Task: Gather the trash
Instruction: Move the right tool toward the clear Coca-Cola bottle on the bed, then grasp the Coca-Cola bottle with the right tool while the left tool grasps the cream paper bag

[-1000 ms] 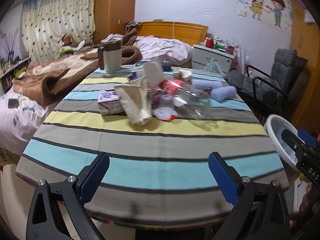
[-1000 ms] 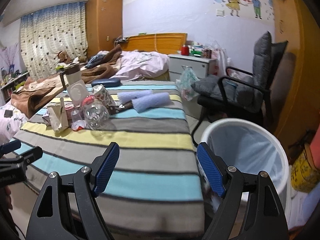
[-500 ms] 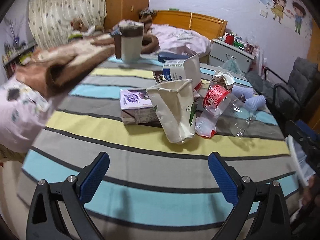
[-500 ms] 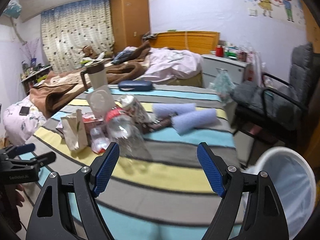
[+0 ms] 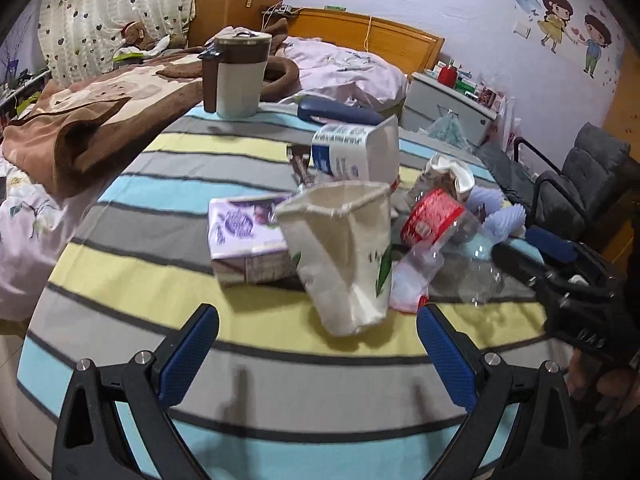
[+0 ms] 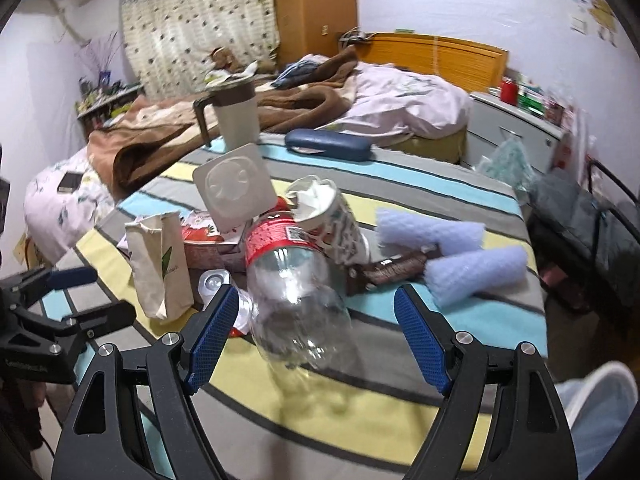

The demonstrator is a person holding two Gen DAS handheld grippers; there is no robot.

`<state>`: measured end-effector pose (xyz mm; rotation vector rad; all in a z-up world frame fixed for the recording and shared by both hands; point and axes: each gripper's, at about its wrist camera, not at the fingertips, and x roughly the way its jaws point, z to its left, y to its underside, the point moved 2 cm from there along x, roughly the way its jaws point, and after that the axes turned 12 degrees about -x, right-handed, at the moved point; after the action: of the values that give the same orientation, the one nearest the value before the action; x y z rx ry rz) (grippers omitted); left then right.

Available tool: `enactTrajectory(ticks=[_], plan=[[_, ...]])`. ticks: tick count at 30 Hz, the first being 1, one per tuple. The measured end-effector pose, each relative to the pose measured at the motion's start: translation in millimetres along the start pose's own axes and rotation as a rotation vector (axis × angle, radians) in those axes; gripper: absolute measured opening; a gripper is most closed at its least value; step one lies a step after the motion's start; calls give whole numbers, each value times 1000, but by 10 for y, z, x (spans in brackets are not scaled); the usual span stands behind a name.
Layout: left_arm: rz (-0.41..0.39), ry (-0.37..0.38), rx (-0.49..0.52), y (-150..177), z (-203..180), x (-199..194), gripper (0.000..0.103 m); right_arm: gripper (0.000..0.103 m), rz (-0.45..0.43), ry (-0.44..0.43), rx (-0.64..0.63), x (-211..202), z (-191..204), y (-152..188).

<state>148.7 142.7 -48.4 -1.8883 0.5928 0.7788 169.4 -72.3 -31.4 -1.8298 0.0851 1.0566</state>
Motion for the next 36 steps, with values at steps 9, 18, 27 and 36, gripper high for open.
enactTrajectory(ticks=[9,18,27,36], plan=[[20,22,-16,-156,-49,177,100,81,69,-53,-24,244,-100,-34],[44,11,-63,-223,-38,375,88,70,88,-138,14,332,-136,-17],[71,23,-49,-199,-75,448,57,66,64,-158,21,323,-158,-1],[39,39,-40,-159,-101,325,54,65,34,-137,54,221,-179,64]])
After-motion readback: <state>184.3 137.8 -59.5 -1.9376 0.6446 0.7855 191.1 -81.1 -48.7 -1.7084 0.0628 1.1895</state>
